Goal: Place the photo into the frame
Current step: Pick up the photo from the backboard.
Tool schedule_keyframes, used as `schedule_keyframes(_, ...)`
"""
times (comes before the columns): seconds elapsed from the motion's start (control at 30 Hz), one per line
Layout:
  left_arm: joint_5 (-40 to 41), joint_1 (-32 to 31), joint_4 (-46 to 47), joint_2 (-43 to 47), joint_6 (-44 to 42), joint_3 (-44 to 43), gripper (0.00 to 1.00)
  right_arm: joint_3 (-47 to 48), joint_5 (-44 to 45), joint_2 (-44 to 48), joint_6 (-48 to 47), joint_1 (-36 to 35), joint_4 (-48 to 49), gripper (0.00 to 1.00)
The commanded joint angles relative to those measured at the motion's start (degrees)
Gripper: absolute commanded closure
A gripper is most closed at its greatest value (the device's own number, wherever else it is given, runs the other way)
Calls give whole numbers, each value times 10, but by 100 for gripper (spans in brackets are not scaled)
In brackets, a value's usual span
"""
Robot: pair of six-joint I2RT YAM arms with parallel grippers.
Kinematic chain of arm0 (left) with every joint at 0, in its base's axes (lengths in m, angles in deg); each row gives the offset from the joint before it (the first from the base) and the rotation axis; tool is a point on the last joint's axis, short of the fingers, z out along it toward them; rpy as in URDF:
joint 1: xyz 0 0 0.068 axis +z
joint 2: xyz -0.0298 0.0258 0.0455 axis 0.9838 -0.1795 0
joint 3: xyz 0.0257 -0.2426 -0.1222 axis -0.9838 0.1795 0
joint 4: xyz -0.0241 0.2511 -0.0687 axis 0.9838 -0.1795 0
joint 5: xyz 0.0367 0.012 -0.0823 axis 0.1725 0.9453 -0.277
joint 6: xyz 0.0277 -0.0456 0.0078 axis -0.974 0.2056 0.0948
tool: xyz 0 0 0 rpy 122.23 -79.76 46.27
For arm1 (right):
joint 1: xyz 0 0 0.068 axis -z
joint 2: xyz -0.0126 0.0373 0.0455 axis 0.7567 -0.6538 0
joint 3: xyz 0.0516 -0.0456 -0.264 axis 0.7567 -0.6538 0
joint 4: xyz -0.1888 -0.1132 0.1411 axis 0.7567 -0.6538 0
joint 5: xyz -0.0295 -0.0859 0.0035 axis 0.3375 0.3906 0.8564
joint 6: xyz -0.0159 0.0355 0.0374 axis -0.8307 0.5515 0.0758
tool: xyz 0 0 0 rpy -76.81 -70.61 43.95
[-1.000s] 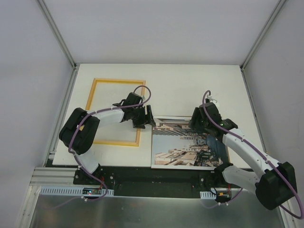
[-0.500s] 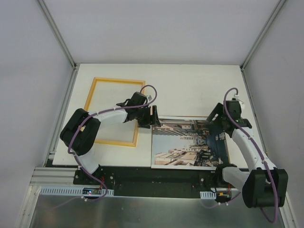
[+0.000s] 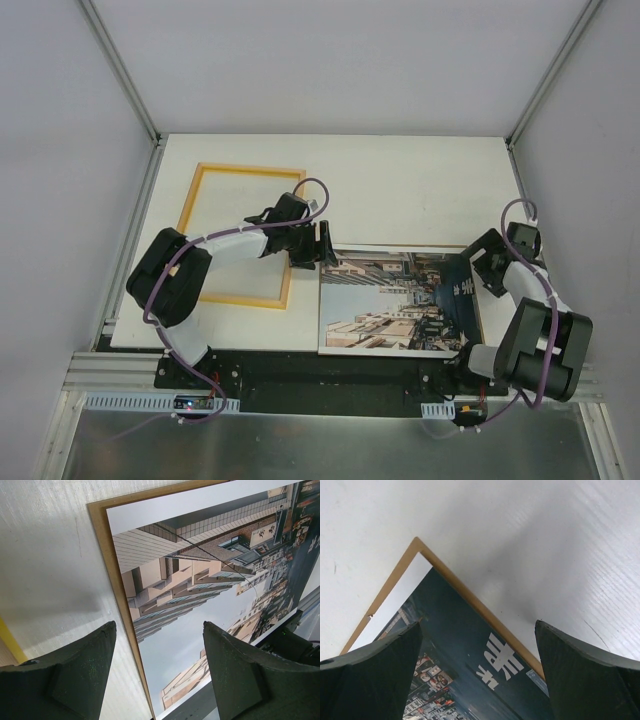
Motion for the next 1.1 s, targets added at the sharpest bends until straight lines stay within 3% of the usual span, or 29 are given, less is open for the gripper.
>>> schedule_keyframes(0.0, -1, -5, 5, -13, 7, -8, 31, -6, -67, -40, 19, 19, 75, 4)
schedule_keyframes(1.07, -16, -18, 12, -25, 10, -29, 31, -20, -86, -61, 25, 19, 92, 4)
